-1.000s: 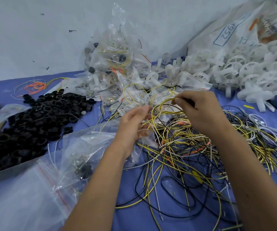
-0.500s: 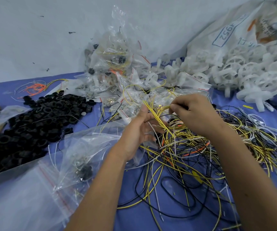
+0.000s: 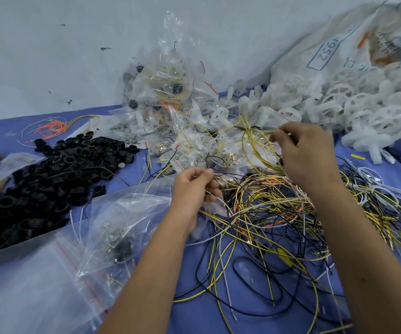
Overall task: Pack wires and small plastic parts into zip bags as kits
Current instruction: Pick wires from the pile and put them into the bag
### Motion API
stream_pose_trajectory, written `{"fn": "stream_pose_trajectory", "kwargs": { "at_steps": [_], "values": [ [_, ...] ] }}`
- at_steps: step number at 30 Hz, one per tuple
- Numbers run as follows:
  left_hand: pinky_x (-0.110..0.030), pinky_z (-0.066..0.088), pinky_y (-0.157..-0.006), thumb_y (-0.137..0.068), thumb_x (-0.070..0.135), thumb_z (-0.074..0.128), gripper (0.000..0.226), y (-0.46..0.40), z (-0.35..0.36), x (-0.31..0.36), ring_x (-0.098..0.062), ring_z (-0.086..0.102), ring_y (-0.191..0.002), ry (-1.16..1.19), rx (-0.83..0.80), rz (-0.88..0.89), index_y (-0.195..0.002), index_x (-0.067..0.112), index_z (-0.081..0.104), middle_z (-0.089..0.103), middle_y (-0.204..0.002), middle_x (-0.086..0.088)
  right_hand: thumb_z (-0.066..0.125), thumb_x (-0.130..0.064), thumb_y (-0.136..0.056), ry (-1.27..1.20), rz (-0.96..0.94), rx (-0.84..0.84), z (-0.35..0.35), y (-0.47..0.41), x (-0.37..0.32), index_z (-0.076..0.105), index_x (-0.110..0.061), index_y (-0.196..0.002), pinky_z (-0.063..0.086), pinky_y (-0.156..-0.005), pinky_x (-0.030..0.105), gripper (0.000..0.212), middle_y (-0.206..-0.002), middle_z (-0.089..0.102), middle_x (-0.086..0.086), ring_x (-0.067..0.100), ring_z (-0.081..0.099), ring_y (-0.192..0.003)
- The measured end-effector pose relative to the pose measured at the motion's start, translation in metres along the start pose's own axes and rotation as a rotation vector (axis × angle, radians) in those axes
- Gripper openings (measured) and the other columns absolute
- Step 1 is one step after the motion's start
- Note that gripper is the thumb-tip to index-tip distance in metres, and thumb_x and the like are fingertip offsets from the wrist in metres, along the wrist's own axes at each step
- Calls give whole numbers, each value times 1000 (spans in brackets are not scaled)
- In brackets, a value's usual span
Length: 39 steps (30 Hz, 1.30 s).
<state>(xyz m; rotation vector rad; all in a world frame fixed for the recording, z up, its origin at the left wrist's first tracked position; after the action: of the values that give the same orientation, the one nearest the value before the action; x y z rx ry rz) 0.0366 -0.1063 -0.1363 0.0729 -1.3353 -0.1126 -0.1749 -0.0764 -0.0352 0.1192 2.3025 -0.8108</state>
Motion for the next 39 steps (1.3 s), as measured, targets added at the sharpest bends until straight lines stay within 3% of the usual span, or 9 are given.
{"fn": "stream_pose_trajectory", "kwargs": {
  "at_steps": [4, 6, 8, 14, 20, 24, 29, 33, 39],
  "values": [
    [-30, 55, -64, -90, 28, 72, 10, 0, -8, 11, -12, 68, -79, -259, 219, 348, -91, 22, 65, 70, -91, 2, 59, -21, -100, -111, -47, -23, 5, -1, -7, 74, -11, -88, 31, -51, 24, 22, -48, 50, -10, 3, 46, -43],
    [-30, 54, -81, -82, 30, 71, 13, 2, -5, 15, -10, 66, -94, -371, 139, 462, -95, 29, 70, 71, -99, 9, 59, -23, -102, -353, 70, -194, 22, 6, -12, 74, -15, -88, 35, -43, 19, 22, -49, 59, -2, 8, 48, -39],
    [-33, 54, -91, -83, 21, 70, 22, 4, 5, 7, -7, 66, -103, -333, -82, 377, -102, 33, 73, 74, -106, 12, 56, -22, -104, -553, 177, -305, 38, 15, -17, 73, -12, -91, 35, -37, 22, 23, -53, 62, 3, 14, 49, -41],
    [-22, 56, -62, -90, 14, 73, 8, 14, 27, 3, -7, 69, -82, -318, -371, 344, -93, 20, 78, 77, -91, 3, 55, -21, -104, -745, 329, -306, 56, 22, -16, 72, -14, -86, 30, -35, 18, 26, -53, 58, 1, 9, 46, -37],
    [-39, 48, -63, -93, 19, 74, 22, 1, 14, -4, -13, 53, -57, -457, -84, 299, -72, 13, 69, 59, -59, 11, 56, -16, -102, -830, 481, -63, 41, 11, 3, 71, -8, -87, 25, -35, 14, 22, -50, 48, -4, 6, 36, -33],
    [-48, 59, -70, -89, 20, 78, 20, -6, 2, -5, -25, 64, -66, -392, 119, 248, -73, 15, 67, 73, -75, -3, 55, -15, -102, -752, 460, 76, 27, 6, 10, 71, -13, -79, 27, -36, 13, 28, -50, 48, -2, 6, 36, -32],
    [-26, 48, -71, -82, 29, 80, 15, 5, -9, 23, -7, 60, -76, -575, 318, 503, -84, 25, 66, 67, -87, 8, 57, -16, -101, -634, 375, 22, 36, 16, -9, 67, -19, -85, 31, -35, 15, 19, -44, 54, -5, 8, 43, -34],
    [-30, 36, -80, -76, 29, 81, 41, 6, -30, 26, -19, 48, -98, -1036, 448, 393, -105, 21, 53, 48, -112, 1, 56, -17, -102, -885, 445, -13, 51, 25, -37, 58, -14, -92, 28, -35, 14, 11, -48, 54, -4, 8, 42, -33],
    [-34, 32, -69, -80, 18, 73, 35, 6, -63, 20, -22, 48, -83, -963, 439, 299, -105, 14, 49, 56, -95, 0, 53, -15, -104, -1440, 398, -220, 65, 24, -82, 55, -14, -93, 20, -33, 14, 12, -50, 47, -7, 5, 31, -35]
  ]
}}
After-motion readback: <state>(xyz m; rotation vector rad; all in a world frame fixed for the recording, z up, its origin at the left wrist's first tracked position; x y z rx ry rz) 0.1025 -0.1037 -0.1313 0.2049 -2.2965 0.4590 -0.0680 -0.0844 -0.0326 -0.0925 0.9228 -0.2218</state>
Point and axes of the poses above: each hand's wrist, its own y-axis away from the middle knuckle, its own z-axis out of the palm, x = y × z, the point moved 4 cm from there along -y, towards the middle knuckle
